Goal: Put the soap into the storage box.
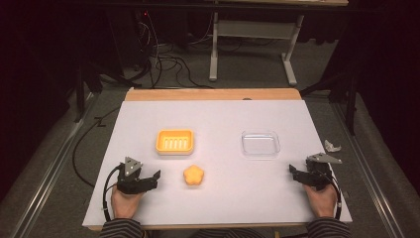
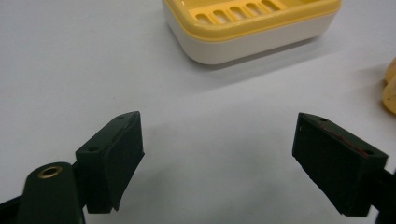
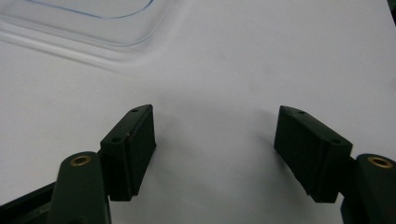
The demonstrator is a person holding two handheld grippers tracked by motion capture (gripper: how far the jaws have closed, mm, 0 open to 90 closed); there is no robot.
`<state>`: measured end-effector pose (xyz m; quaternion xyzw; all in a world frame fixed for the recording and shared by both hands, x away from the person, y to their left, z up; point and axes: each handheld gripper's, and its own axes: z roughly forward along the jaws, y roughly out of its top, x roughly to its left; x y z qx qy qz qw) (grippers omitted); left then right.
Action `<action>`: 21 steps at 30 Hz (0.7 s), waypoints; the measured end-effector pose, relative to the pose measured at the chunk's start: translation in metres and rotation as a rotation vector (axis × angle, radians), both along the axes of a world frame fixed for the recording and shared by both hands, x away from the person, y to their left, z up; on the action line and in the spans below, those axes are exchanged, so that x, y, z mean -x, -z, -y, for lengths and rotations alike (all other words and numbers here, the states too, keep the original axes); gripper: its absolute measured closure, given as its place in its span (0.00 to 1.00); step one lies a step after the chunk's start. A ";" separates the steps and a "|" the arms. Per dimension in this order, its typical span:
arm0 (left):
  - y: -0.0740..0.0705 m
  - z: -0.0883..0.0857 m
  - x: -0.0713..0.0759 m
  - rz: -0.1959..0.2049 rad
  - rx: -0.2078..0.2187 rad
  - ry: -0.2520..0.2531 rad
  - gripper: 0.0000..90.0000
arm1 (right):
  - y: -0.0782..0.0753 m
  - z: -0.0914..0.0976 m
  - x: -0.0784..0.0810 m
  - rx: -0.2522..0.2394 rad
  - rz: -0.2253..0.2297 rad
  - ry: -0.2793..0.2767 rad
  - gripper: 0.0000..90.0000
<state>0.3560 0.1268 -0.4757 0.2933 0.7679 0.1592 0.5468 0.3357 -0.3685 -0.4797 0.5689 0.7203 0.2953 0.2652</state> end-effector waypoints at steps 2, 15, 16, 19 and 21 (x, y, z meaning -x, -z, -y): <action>-0.001 -0.001 0.001 0.017 -0.006 0.009 0.18 | 0.000 0.000 0.001 0.004 0.008 0.002 0.31; -0.010 0.007 0.011 -0.018 0.066 0.052 0.16 | -0.002 0.002 0.006 -0.020 0.063 0.002 0.31; -0.011 0.008 0.012 -0.018 0.072 0.065 0.16 | -0.002 0.002 0.006 -0.017 0.064 0.003 0.31; -0.012 0.010 0.015 -0.012 0.063 0.079 0.16 | -0.002 0.002 0.006 -0.015 0.062 0.004 0.31; -0.014 0.013 0.019 -0.003 0.055 0.096 0.16 | -0.002 0.002 0.005 -0.013 0.063 0.000 0.31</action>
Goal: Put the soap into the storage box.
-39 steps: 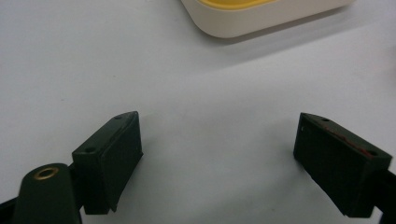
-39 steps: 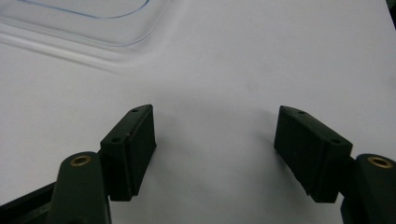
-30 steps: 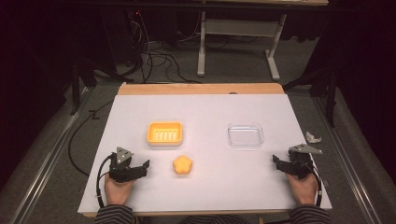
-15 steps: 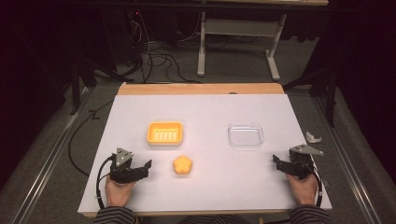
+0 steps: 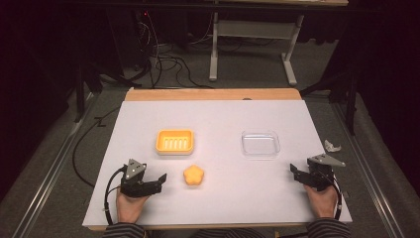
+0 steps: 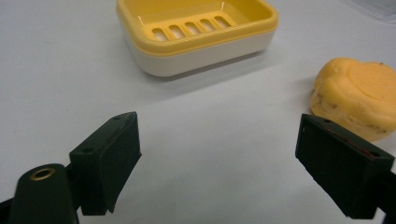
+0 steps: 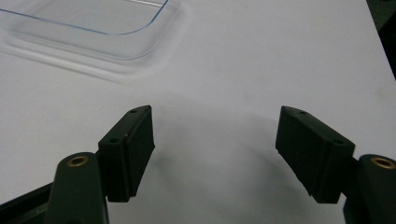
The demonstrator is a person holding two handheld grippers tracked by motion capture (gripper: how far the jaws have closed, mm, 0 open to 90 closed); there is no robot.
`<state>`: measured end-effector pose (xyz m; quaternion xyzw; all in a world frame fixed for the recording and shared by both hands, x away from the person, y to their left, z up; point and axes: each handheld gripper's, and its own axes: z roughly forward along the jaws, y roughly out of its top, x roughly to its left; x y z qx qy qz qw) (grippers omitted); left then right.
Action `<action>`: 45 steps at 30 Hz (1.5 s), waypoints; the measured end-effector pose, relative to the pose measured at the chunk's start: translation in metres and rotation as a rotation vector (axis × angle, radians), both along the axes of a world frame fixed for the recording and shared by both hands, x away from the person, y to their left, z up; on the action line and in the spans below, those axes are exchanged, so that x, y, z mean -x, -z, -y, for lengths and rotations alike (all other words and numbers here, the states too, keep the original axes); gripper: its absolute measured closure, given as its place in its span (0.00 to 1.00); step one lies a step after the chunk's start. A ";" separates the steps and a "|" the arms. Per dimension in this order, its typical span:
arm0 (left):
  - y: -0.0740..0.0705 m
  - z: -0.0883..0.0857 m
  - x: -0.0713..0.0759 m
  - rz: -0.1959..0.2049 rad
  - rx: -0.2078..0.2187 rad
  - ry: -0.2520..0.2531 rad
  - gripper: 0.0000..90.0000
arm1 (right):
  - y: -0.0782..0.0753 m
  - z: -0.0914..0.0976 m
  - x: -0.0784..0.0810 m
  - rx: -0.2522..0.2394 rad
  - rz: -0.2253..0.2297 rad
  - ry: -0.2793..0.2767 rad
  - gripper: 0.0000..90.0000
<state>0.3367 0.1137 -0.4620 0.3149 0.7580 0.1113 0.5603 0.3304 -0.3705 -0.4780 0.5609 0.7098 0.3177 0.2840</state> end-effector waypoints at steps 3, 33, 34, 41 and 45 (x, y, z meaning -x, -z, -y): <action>-0.002 0.005 0.004 -0.003 -0.001 0.028 0.15 | 0.000 0.000 0.000 0.003 -0.001 -0.002 0.31; -0.019 0.044 0.020 -0.011 0.027 0.152 0.11 | 0.000 -0.002 -0.001 0.017 -0.015 0.005 0.32; -0.019 0.044 0.020 -0.011 0.027 0.152 0.11 | 0.000 -0.002 -0.001 0.017 -0.015 0.005 0.32; -0.018 0.056 0.025 -0.016 0.019 0.197 0.11 | 0.001 -0.002 -0.001 0.017 -0.017 0.008 0.32; -0.018 0.068 0.028 -0.019 0.014 0.221 0.11 | 0.001 -0.003 -0.001 0.018 -0.016 0.006 0.32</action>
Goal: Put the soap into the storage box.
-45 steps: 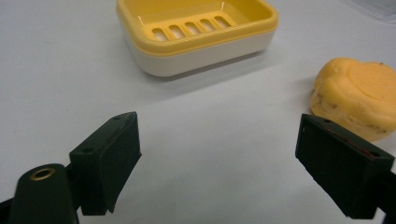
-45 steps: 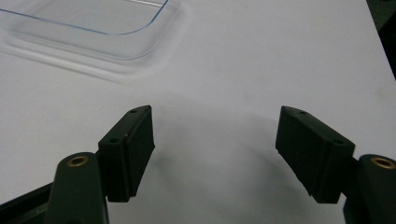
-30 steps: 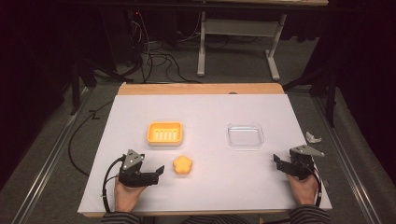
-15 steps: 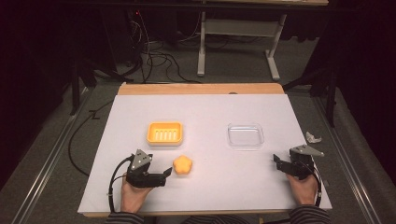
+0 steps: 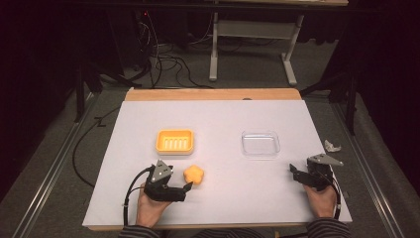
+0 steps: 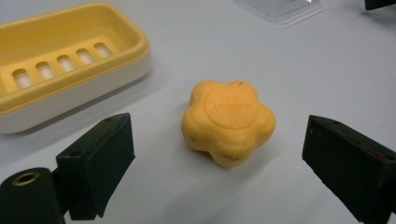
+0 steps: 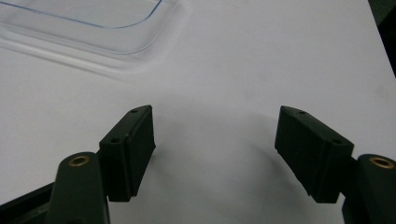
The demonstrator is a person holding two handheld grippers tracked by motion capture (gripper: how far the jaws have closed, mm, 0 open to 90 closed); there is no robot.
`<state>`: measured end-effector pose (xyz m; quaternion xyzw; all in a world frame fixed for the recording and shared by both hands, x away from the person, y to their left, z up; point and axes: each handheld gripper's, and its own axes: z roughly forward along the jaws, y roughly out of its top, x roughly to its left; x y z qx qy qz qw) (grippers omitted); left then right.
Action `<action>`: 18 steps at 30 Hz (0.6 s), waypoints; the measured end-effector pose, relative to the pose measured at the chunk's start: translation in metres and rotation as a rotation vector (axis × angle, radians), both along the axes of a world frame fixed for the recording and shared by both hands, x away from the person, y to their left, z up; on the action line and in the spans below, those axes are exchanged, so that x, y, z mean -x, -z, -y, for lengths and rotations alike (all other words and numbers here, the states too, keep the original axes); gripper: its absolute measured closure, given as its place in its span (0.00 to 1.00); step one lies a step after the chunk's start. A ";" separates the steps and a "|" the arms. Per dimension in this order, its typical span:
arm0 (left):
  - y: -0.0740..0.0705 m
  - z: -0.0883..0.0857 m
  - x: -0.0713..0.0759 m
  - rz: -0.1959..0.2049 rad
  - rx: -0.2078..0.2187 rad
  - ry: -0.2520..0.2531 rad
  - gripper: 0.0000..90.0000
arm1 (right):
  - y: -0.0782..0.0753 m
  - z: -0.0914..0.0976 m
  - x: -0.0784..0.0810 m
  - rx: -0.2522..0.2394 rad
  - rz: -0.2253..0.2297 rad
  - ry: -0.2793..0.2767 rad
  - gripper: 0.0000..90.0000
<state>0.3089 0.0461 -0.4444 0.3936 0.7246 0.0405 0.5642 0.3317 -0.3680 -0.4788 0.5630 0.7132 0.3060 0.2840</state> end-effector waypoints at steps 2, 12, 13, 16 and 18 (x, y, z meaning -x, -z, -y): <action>0.001 0.004 0.000 0.011 -0.013 0.017 0.11 | 0.000 0.000 0.000 0.001 0.001 -0.002 0.32; 0.007 0.023 -0.004 0.005 -0.041 0.032 0.11 | 0.000 0.000 0.000 0.004 0.003 0.001 0.32; 0.010 0.025 -0.005 0.014 -0.058 0.039 0.11 | 0.000 0.000 0.000 0.004 0.003 0.001 0.32; 0.015 0.030 -0.010 0.008 -0.081 0.033 0.11 | 0.000 0.000 0.000 0.010 0.003 0.000 0.32; 0.017 0.032 -0.012 -0.001 -0.082 0.028 0.11 | 0.000 0.000 0.000 0.013 0.003 -0.001 0.32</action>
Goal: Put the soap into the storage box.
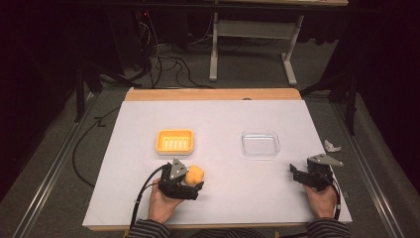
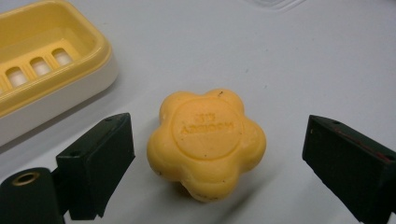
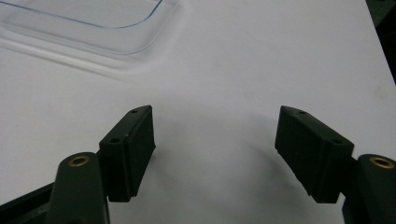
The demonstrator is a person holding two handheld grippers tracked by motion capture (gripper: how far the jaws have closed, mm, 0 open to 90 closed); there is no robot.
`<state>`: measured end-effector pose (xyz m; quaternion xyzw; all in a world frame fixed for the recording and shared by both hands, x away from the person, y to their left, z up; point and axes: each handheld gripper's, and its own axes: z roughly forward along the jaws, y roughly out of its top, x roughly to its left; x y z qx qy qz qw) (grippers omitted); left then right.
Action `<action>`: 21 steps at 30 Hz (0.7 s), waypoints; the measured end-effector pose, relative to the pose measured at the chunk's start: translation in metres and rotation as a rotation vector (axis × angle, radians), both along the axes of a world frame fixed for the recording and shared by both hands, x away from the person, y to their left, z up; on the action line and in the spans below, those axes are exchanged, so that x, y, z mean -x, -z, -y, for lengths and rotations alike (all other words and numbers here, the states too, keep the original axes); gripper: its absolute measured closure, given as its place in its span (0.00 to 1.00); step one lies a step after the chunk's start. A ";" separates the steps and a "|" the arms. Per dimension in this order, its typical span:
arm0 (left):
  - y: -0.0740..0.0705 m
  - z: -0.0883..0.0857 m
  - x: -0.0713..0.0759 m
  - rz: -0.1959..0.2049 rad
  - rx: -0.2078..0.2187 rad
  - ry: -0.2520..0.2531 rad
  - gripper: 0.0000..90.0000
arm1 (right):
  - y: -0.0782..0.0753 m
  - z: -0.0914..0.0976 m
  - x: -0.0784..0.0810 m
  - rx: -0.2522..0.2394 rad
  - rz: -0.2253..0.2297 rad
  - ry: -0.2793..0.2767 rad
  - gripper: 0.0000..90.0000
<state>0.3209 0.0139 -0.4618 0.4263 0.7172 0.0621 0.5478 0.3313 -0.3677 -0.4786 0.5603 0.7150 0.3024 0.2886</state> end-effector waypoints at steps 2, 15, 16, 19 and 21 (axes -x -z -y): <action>0.003 0.002 -0.002 -0.003 -0.009 0.002 0.11 | 0.000 0.000 0.000 -0.001 -0.003 0.003 0.32; 0.019 0.014 -0.009 0.002 -0.110 -0.041 0.22 | 0.000 -0.001 0.000 0.004 -0.003 -0.001 0.32; 0.020 0.014 -0.008 0.000 -0.112 -0.034 0.24 | 0.000 -0.001 0.000 0.005 -0.004 -0.001 0.32; 0.021 0.016 -0.007 0.011 -0.119 -0.039 0.28 | 0.000 -0.001 0.000 0.006 -0.003 -0.002 0.32; 0.021 0.016 -0.007 0.011 -0.118 -0.040 0.28 | 0.001 -0.001 -0.001 0.007 -0.003 -0.003 0.32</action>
